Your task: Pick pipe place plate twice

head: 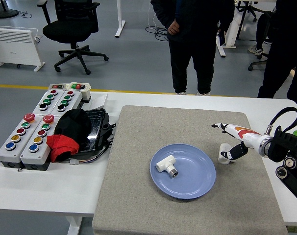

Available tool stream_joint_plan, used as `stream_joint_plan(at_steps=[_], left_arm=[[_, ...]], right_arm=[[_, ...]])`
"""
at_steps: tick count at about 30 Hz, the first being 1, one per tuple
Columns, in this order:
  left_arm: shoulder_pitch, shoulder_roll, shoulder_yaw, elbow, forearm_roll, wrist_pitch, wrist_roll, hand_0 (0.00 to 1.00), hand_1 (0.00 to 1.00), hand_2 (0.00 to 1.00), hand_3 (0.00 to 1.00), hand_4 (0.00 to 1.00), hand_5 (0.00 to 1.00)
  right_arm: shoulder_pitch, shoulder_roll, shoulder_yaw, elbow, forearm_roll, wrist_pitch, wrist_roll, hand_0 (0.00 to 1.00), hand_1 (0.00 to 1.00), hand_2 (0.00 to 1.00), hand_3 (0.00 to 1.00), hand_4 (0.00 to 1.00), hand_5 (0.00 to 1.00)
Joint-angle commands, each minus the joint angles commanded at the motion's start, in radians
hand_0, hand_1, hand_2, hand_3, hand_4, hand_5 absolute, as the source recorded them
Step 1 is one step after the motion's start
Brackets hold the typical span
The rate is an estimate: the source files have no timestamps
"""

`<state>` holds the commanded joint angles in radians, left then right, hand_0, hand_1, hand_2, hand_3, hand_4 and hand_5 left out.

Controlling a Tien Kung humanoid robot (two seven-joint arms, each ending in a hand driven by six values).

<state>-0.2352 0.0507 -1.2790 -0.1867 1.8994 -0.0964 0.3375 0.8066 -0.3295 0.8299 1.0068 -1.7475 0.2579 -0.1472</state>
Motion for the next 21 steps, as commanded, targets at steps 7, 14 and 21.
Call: stream_joint_plan(at_steps=[7, 14, 21], left_arm=[[0.001, -0.002, -0.003, 0.000, 0.005, 0.000, -0.001, 0.735, 0.746, 0.703, 0.649, 0.408, 0.998], [0.001, -0.003, -0.003, 0.000, 0.005, 0.001, -0.003, 0.735, 0.746, 0.704, 0.649, 0.408, 0.998], [0.004, -0.005, 0.001, -0.001, 0.001, 0.000, -0.005, 0.735, 0.746, 0.703, 0.651, 0.408, 0.998]], right_arm=[[-0.021, -0.030, -0.008, -0.013, -0.021, 0.001, 0.009, 0.944, 0.870, 0.990, 0.977, 0.755, 0.283], [-0.028, -0.025, -0.046, -0.055, -0.025, -0.069, 0.049, 0.925, 0.847, 0.967, 0.959, 0.755, 0.282], [-0.030, -0.011, -0.078, -0.086, -0.014, -0.119, 0.075, 0.866, 0.805, 0.917, 0.913, 0.750, 0.272]])
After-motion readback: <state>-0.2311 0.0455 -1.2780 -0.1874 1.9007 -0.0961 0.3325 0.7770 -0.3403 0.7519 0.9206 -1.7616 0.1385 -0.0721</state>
